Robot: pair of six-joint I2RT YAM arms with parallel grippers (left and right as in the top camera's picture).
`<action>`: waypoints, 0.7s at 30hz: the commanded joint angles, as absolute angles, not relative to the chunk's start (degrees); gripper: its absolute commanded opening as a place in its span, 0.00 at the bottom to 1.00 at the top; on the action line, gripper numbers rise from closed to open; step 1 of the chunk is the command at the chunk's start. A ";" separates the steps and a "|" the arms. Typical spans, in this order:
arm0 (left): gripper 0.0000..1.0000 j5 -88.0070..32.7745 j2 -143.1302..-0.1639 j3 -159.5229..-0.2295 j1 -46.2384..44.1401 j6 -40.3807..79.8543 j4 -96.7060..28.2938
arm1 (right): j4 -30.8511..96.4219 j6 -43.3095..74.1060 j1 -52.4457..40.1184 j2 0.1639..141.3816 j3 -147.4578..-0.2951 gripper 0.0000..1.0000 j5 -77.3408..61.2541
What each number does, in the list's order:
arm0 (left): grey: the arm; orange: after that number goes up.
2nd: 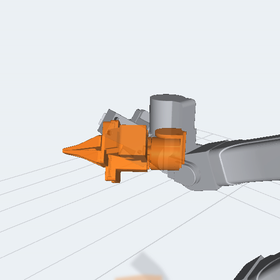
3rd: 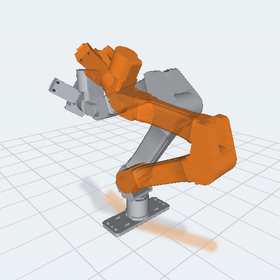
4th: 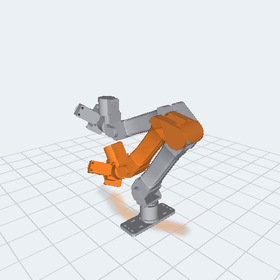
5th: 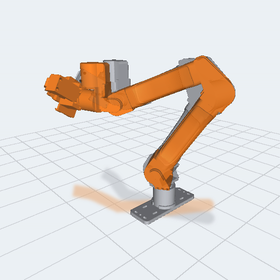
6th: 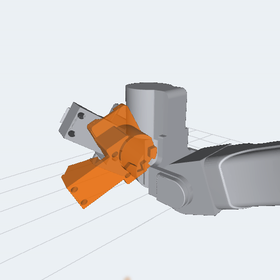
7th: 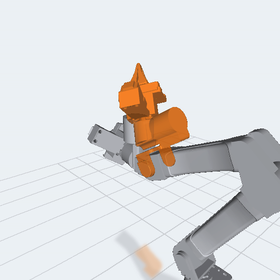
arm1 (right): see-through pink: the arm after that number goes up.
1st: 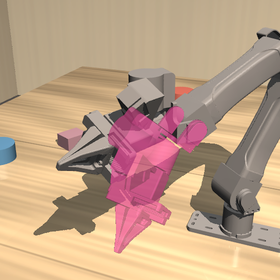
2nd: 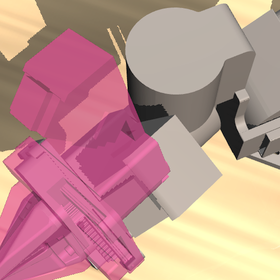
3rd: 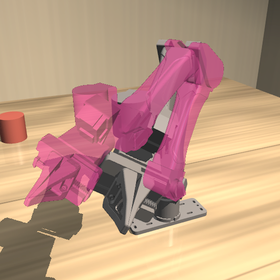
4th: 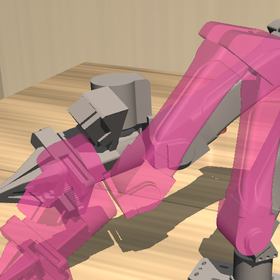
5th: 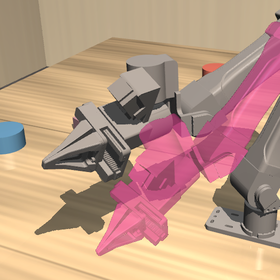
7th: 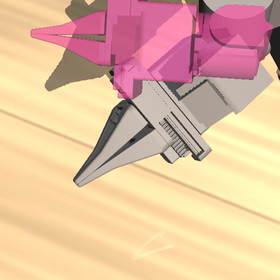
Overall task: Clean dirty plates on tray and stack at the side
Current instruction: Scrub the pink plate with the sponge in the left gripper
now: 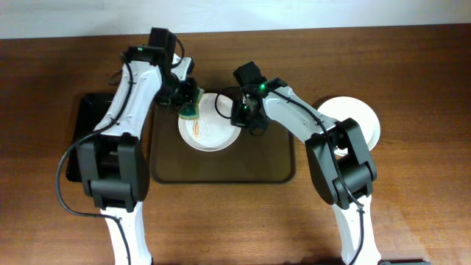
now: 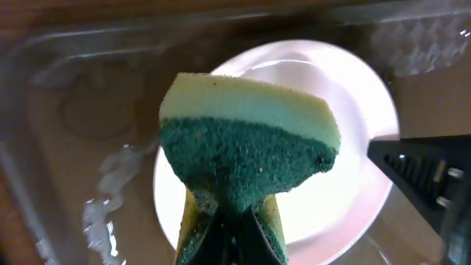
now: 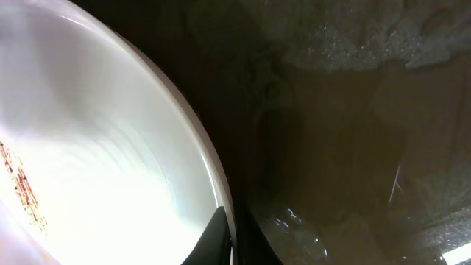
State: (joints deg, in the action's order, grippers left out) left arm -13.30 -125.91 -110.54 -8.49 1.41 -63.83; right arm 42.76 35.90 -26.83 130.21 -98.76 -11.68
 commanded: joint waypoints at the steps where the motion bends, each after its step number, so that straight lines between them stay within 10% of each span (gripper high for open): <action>1: 0.01 -13.98 -125.69 -103.88 -9.13 1.72 -59.35 | 43.86 36.27 -26.89 131.70 -96.31 0.04 -10.04; 14: 0.01 -35.53 -125.78 -92.20 -12.32 6.46 -50.74 | 43.62 35.86 -26.92 131.70 -96.31 0.04 -10.02; 21: 0.01 0.21 -125.78 -92.20 -11.07 9.82 -40.27 | 43.64 35.42 -26.96 131.70 -96.31 0.04 -10.04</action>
